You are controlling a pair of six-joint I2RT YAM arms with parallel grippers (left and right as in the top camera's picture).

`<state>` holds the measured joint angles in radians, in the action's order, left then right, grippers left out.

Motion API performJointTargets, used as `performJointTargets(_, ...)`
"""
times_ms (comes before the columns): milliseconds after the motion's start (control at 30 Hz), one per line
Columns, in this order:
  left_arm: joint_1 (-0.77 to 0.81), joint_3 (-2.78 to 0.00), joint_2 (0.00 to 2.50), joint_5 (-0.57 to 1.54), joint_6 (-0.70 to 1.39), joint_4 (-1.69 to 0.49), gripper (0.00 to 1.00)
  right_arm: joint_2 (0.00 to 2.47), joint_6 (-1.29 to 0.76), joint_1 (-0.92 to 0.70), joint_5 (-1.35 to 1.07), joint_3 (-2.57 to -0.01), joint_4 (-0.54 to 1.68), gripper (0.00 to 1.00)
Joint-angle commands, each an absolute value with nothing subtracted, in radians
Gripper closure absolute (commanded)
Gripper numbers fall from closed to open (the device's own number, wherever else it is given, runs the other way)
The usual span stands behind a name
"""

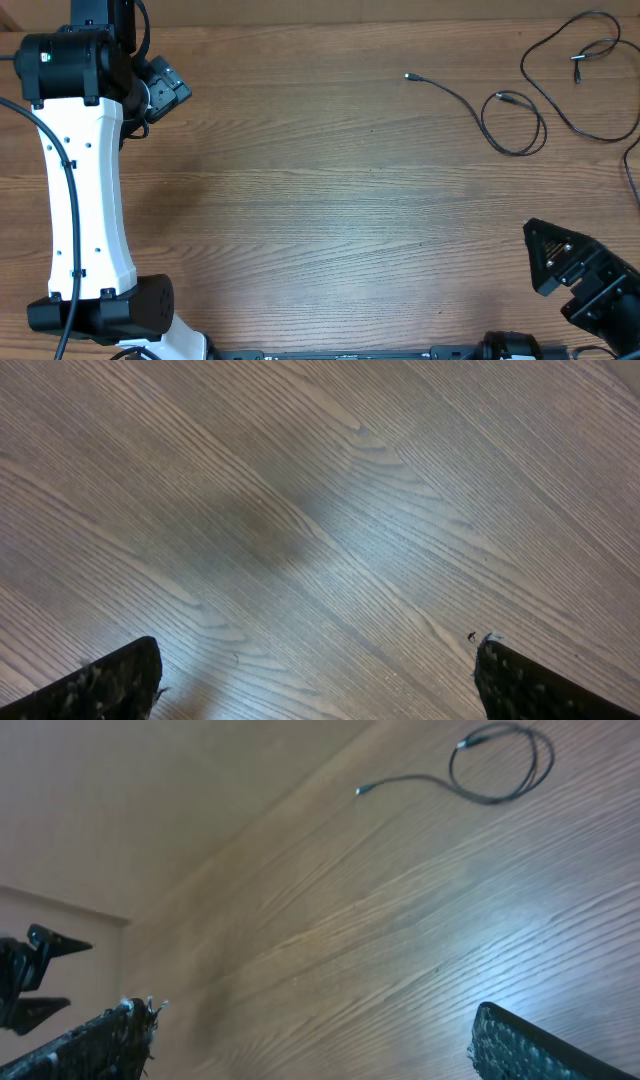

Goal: Untangle cables

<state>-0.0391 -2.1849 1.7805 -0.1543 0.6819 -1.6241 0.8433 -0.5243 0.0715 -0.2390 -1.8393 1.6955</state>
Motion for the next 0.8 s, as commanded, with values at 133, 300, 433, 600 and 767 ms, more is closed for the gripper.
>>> performJointTargets(133,-0.033,-2.187,1.787,-0.164,0.684,-1.622,0.00,0.839,-0.553,0.073,-0.204,-1.767,1.685,0.00)
performJointTargets(300,-0.033,-2.187,1.787,-0.164,0.684,-1.622,0.00,0.785,-0.553,0.073,-0.116,-1.700,1.673,0.00)
performJointTargets(433,-0.032,-2.187,1.787,-0.164,0.684,-1.623,0.00,0.689,-0.555,0.073,-0.102,-1.625,1.659,0.00)
performJointTargets(600,-0.032,-2.187,1.787,-0.164,0.684,-1.623,0.00,0.652,-0.554,0.073,-0.110,-1.582,1.674,0.00)
performJointTargets(767,-0.033,-2.187,1.787,-0.164,0.684,-1.622,0.00,0.653,-0.553,0.073,-0.111,-1.581,1.693,0.00)
